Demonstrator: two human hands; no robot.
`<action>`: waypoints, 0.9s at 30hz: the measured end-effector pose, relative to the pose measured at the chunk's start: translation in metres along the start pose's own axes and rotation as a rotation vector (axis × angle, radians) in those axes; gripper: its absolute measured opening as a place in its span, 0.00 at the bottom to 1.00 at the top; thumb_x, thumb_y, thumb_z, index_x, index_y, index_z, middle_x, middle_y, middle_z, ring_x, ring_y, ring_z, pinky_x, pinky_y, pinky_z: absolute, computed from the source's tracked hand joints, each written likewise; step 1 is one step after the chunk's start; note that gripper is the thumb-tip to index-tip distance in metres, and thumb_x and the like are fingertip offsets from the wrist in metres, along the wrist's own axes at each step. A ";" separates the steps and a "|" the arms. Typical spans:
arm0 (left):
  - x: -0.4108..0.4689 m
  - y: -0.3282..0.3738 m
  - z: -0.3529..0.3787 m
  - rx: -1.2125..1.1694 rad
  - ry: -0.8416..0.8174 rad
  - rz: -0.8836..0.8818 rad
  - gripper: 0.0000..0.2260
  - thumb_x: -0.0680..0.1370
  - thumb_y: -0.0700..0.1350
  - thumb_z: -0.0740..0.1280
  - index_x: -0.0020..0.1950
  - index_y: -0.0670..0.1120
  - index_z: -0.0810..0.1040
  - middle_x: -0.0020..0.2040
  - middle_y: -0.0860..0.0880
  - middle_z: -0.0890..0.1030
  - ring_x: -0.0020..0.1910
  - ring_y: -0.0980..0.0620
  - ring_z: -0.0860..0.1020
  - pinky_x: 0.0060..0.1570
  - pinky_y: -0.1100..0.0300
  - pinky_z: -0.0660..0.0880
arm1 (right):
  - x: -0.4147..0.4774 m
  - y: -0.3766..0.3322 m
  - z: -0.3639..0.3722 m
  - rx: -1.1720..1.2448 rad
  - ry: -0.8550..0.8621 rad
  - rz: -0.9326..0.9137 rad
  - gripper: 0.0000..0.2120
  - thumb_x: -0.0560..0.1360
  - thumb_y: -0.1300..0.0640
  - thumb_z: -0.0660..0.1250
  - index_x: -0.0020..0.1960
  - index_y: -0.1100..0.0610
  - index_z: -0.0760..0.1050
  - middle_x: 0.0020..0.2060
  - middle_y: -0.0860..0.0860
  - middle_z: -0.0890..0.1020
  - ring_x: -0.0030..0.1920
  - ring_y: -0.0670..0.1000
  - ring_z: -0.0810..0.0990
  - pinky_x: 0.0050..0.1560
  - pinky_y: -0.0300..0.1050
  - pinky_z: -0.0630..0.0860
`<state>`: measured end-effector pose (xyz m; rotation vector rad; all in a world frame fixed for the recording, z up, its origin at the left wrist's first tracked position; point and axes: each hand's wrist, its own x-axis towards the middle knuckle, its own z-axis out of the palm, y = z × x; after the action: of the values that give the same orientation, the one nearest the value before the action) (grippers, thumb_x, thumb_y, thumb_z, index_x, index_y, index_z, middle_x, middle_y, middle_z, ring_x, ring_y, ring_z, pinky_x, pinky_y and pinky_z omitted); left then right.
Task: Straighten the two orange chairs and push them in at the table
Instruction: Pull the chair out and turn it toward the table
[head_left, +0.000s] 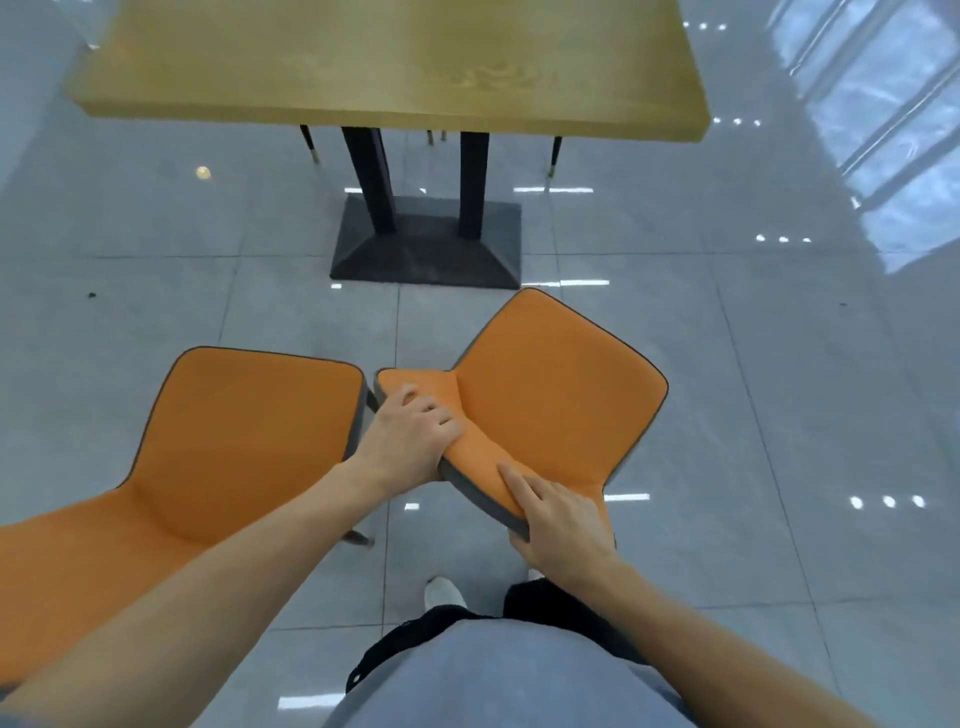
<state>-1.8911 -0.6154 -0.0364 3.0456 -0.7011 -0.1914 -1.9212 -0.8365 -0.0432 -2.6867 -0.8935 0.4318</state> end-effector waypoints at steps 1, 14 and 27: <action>0.001 -0.003 0.001 -0.002 0.006 -0.003 0.12 0.61 0.49 0.77 0.42 0.47 0.83 0.40 0.48 0.86 0.43 0.47 0.82 0.55 0.45 0.74 | 0.002 0.001 0.000 0.005 0.014 -0.016 0.34 0.62 0.54 0.73 0.66 0.54 0.65 0.43 0.52 0.83 0.35 0.55 0.81 0.24 0.49 0.77; 0.022 -0.051 -0.001 -0.010 0.069 -0.085 0.11 0.62 0.47 0.78 0.41 0.47 0.83 0.39 0.48 0.85 0.43 0.46 0.82 0.57 0.44 0.72 | 0.061 0.012 -0.010 0.028 0.088 -0.141 0.30 0.63 0.55 0.71 0.64 0.58 0.69 0.38 0.51 0.84 0.26 0.54 0.78 0.21 0.44 0.74; 0.106 -0.116 -0.018 -0.001 0.053 -0.206 0.16 0.59 0.50 0.81 0.43 0.47 0.83 0.42 0.46 0.85 0.46 0.43 0.82 0.57 0.38 0.71 | 0.176 0.061 -0.047 0.023 0.111 -0.245 0.28 0.64 0.56 0.69 0.63 0.59 0.71 0.39 0.54 0.84 0.27 0.56 0.78 0.21 0.46 0.75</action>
<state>-1.7436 -0.5574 -0.0355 3.1054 -0.3837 -0.1118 -1.7370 -0.7835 -0.0548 -2.5097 -1.1573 0.2353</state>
